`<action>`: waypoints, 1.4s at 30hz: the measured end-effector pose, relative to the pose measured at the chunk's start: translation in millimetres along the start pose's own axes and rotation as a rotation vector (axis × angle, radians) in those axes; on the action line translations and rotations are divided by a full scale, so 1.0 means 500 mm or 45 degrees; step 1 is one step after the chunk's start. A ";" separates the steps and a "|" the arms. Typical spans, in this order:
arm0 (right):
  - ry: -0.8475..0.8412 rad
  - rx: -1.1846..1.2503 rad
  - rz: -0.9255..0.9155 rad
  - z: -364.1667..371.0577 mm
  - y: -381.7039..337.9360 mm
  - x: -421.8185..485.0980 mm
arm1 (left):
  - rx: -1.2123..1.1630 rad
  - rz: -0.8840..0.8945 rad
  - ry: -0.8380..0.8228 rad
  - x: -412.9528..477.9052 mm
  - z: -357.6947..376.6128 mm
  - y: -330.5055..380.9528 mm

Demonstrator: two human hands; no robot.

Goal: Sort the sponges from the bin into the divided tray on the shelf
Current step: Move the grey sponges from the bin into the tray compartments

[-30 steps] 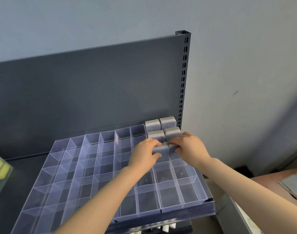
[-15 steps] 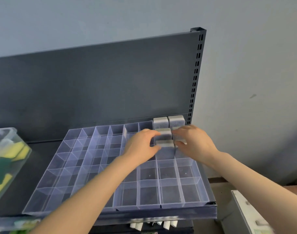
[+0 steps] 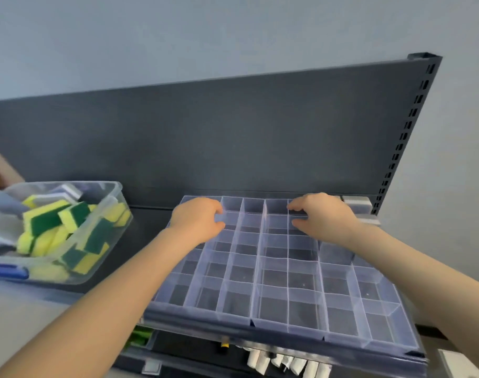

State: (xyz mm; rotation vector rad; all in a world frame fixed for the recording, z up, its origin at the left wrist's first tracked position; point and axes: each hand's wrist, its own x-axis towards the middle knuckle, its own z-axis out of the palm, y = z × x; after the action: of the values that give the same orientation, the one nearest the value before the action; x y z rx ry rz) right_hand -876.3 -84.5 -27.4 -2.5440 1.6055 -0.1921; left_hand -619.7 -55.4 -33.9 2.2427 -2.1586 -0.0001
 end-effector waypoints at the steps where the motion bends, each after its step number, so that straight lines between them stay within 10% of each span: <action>1: -0.006 0.013 -0.009 0.003 -0.026 0.010 | -0.005 -0.010 0.006 -0.006 -0.002 -0.026; 19: 0.177 0.015 -0.096 0.049 -0.576 0.158 | 0.013 -0.027 0.276 -0.112 -0.074 -0.576; 42: 0.183 0.153 -0.288 0.155 -0.917 0.515 | -0.051 -0.177 0.280 0.004 -0.069 -1.038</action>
State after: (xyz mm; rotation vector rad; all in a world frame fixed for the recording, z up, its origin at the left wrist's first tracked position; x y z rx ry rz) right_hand -346.3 -118.2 -13.2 -2.6654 1.3001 -0.4883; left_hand -100.5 -37.0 -10.5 2.2463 -1.8749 0.1888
